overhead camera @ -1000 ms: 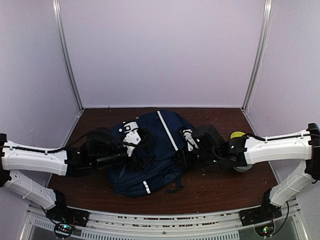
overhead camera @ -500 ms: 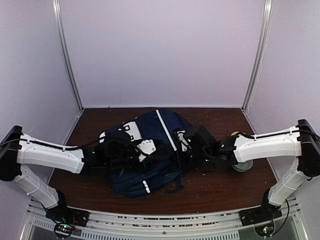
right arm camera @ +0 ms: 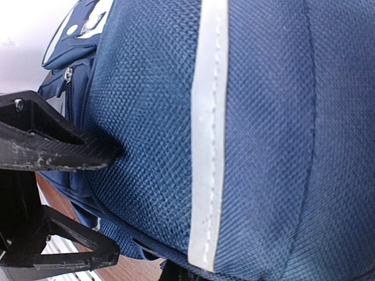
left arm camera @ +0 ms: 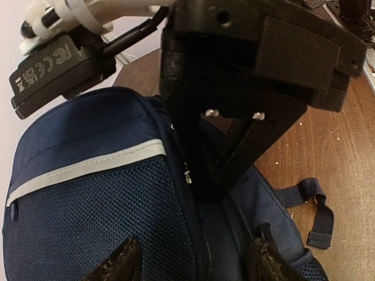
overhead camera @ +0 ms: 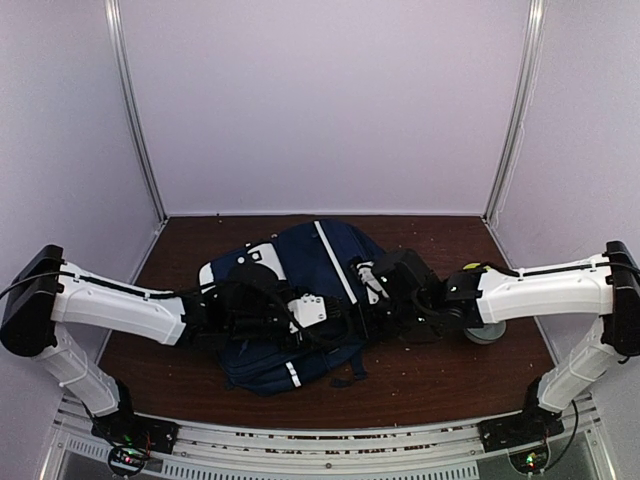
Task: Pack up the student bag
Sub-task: Hold the student bag at the center of the board.
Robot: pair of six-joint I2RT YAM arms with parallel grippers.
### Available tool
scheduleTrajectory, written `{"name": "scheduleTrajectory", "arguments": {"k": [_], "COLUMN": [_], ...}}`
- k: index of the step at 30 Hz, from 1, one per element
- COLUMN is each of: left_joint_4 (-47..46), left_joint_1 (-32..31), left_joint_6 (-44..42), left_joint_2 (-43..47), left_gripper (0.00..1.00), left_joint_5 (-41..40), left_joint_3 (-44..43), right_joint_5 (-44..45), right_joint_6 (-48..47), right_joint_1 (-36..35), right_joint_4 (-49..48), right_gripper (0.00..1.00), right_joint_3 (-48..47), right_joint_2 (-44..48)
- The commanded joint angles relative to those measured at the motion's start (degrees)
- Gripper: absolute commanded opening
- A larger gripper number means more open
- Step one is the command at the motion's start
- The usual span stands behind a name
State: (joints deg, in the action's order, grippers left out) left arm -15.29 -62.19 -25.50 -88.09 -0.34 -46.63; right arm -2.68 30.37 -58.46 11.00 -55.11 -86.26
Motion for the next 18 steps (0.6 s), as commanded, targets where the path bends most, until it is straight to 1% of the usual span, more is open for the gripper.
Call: {"name": "scheduleTrajectory", "arguments": {"k": [1,4,6,9,11,13,15,16,18], "left_joint_4": [-3.0,-4.1,-3.5,-3.6,-4.0,-4.0,-4.1,-4.3,-4.5], "left_joint_1": [-0.1,-0.1,-0.1,-0.1,-0.1,-0.1,-0.1,-0.1,-0.1], "left_joint_6": [-2.1,-2.1,-2.3,-2.3,-2.0,-2.0,-1.5,-1.3,-0.8], "left_joint_2": [-1.0,-3.5,-4.9,-5.4,-5.1,-4.8,-4.5,-4.3,-3.9], "left_gripper": [0.63,0.55,0.5,0.41,0.33,0.2,0.07,0.02,0.0], "left_joint_5": [-5.6,-14.3,-17.0,-18.1,-18.2,-17.9,-17.1,-16.6,-15.0], "left_joint_3": [-0.3,-1.3,-1.9,-1.1,-0.4,-0.4,-0.3,-0.3,-0.2], "right_joint_5": [-2.0,-3.7,-4.0,-4.1,-4.2,-4.4,-4.6,-4.7,-4.9], "right_joint_6": [-1.4,-1.5,-1.5,-1.2,-0.7,-0.4,-0.2,-0.2,-0.4], "right_joint_1": [0.6,0.7,1.0,1.6,2.1,2.6,3.0,3.2,3.2], "right_joint_4": [0.9,0.4,0.6,0.5,-0.5,-1.7,-2.4,-2.7,-3.2], "right_gripper": [0.0,0.0,0.0,0.0,0.0,0.01,0.06,0.08,0.1], "right_joint_3": [0.1,-0.1,0.0,0.9,2.0,3.0,3.5,3.5,3.3], "right_joint_2": [2.2,2.0,2.0,2.4,2.6,2.3,1.6,1.1,0.0]}}
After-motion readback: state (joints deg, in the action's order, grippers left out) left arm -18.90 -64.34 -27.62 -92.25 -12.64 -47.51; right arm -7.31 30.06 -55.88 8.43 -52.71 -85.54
